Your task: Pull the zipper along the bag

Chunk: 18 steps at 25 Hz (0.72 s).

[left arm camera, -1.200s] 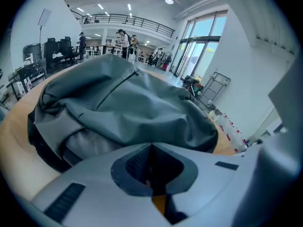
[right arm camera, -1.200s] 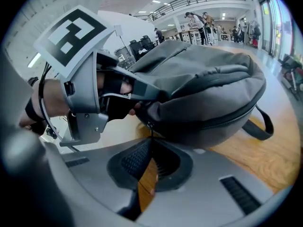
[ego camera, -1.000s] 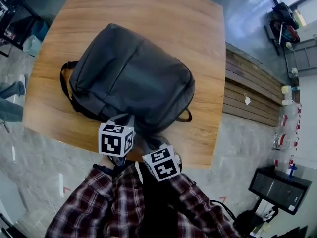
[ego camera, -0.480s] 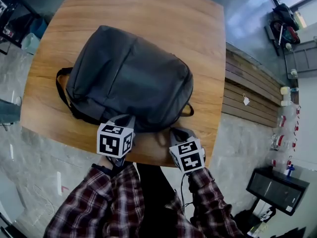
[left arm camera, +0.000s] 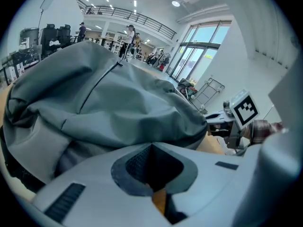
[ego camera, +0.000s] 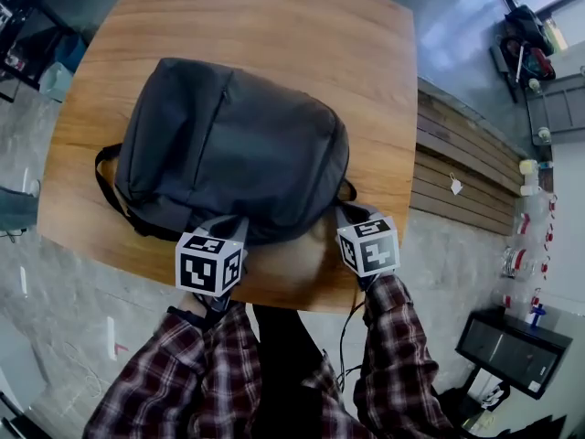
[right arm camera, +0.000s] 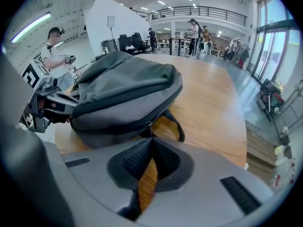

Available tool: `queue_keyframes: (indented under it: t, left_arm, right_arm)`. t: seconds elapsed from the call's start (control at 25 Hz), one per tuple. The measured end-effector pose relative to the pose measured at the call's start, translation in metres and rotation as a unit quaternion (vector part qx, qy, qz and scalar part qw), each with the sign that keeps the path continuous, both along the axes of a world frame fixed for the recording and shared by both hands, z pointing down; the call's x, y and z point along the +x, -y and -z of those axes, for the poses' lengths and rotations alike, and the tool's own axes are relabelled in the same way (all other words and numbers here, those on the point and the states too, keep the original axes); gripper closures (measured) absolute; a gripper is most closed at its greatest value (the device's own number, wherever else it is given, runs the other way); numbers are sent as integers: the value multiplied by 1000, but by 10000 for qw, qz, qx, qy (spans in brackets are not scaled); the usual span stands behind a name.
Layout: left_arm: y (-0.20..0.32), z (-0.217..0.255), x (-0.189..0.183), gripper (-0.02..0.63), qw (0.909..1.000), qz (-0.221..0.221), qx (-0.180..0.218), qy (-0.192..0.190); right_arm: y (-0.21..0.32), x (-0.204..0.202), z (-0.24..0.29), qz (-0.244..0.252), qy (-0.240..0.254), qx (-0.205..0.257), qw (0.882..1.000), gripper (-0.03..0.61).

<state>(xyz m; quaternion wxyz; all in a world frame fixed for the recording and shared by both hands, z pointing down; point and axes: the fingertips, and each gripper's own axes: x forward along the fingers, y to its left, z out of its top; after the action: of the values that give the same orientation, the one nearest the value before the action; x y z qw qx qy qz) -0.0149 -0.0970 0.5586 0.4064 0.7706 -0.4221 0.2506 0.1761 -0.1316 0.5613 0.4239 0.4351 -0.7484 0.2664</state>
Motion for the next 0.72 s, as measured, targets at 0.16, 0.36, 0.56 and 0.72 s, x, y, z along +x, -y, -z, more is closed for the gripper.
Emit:
queue_keyframes:
  t: [0.16,0.36,0.56,0.72]
  left_arm:
    - [2,-1,1,606,9997,-30,-253,-30]
    - [13,-1,-15,606,9989,-110,-396,209]
    - [37,2,-56,606,9962,466,-404,620]
    - [58,34,-80,606,9872,728,51,1417]
  right_arm:
    - [-12,-8,-3,-161,328,-130,9992,570]
    - [-42,-29,-3,-256,681,-287,9969,571]
    - [-90,-81,-1,-187,1174,-518,9916,571]
    - [-119,-136,0,57,1577,-729,9848,571]
